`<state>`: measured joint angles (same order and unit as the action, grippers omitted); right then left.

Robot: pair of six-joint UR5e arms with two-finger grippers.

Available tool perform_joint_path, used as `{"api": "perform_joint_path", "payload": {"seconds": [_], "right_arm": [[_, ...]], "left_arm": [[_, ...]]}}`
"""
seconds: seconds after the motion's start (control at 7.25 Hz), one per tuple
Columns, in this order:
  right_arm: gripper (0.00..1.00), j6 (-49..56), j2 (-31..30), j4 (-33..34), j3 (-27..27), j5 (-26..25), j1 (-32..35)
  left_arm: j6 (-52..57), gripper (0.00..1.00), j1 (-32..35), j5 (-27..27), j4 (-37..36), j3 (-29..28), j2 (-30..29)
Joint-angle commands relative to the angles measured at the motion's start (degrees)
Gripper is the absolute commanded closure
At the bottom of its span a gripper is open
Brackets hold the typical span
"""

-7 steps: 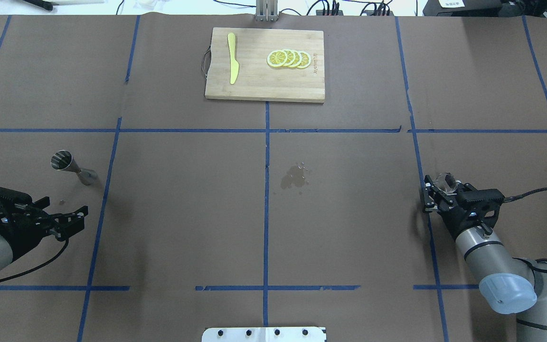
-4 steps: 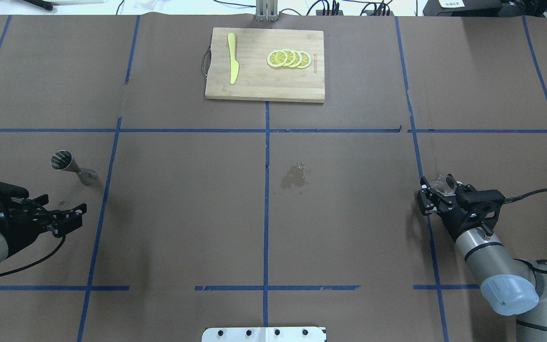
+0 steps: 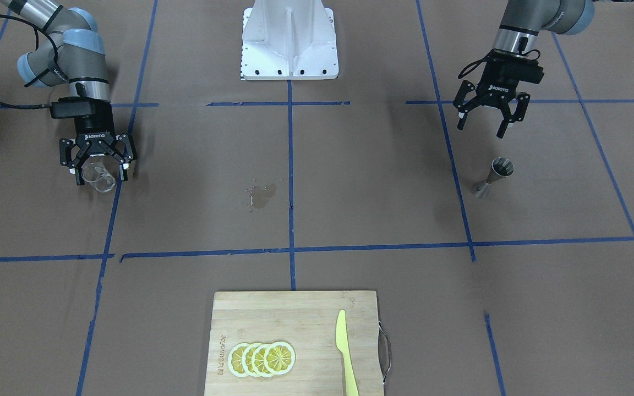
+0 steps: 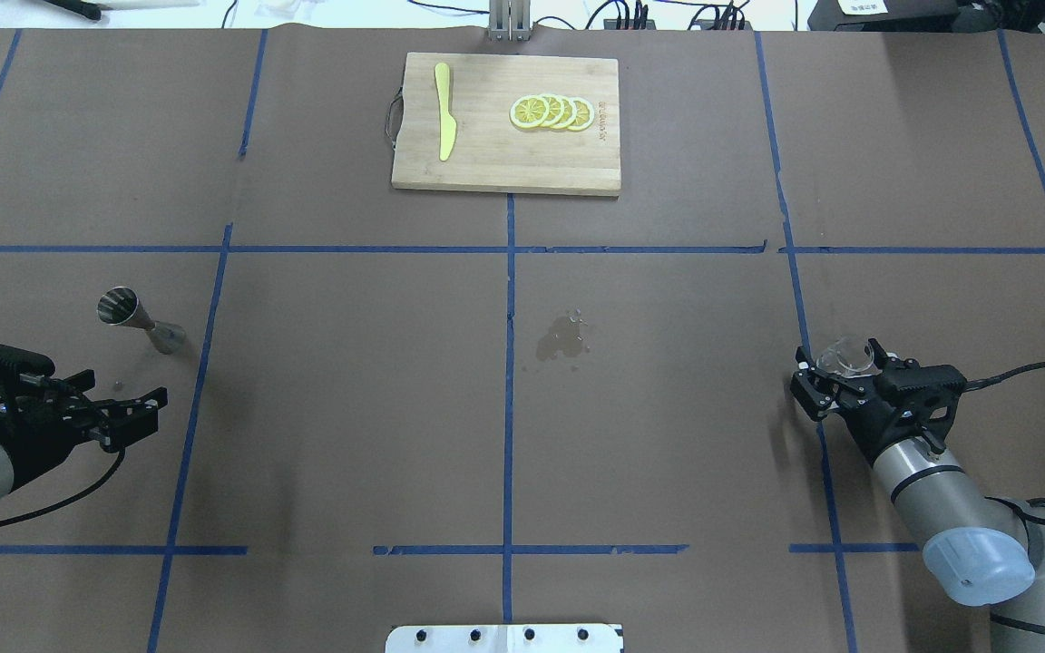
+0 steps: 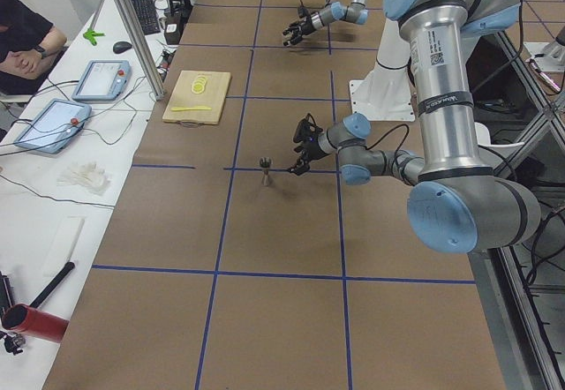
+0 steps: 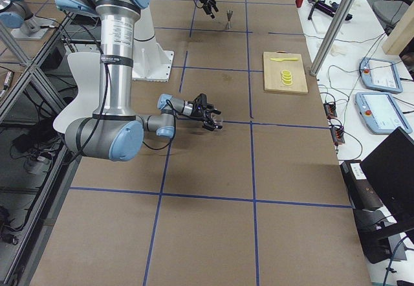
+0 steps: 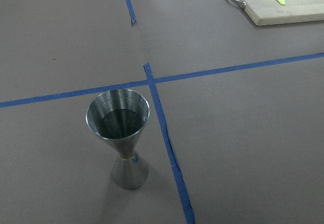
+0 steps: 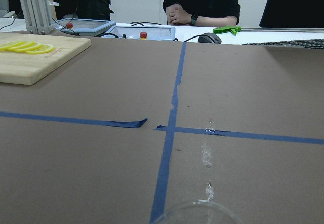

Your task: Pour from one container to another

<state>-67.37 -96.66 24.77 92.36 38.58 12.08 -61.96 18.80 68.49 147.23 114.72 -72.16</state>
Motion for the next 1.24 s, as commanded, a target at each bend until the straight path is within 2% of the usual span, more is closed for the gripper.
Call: {"api": "perform_joint_path", "payload": {"seconds": [0.0, 0.14, 0.41, 0.55, 0.83, 0.97, 1.1], "right_arm": [[0.00, 0.40, -1.86, -0.08, 0.71, 0.09, -0.04], [0.00, 0.40, -2.30, 0.01, 3.33, 1.83, -0.13], [0.00, 0.31, -10.17, 0.10, 11.66, 8.67, -0.22], [0.00, -0.13, -11.69, 0.10, 12.22, 10.01, -0.39], [0.00, -0.66, -13.11, 0.10, 12.23, 10.02, -2.49], [0.00, -1.44, -13.72, 0.10, 12.32, 9.85, -3.72], [0.00, -1.62, -13.90, 0.10, 12.58, 10.11, -5.30]], "left_arm": [[0.18, 0.00, 0.01, 0.15, -0.01, 0.51, 0.00], [0.00, 0.00, 0.01, 1.11, -0.01, 0.68, 0.00], [0.18, 0.00, 0.09, 1.38, -0.28, 1.47, 0.09], [0.18, 0.00, 0.35, 4.26, -4.45, 4.52, 0.44], [0.18, 0.00, 2.37, 12.86, -17.96, 13.04, 0.27], [3.40, 0.00, 4.29, 17.68, -23.43, 15.16, -0.17], [6.56, 0.00, 7.88, 21.21, -25.22, 15.45, -0.35]]}}
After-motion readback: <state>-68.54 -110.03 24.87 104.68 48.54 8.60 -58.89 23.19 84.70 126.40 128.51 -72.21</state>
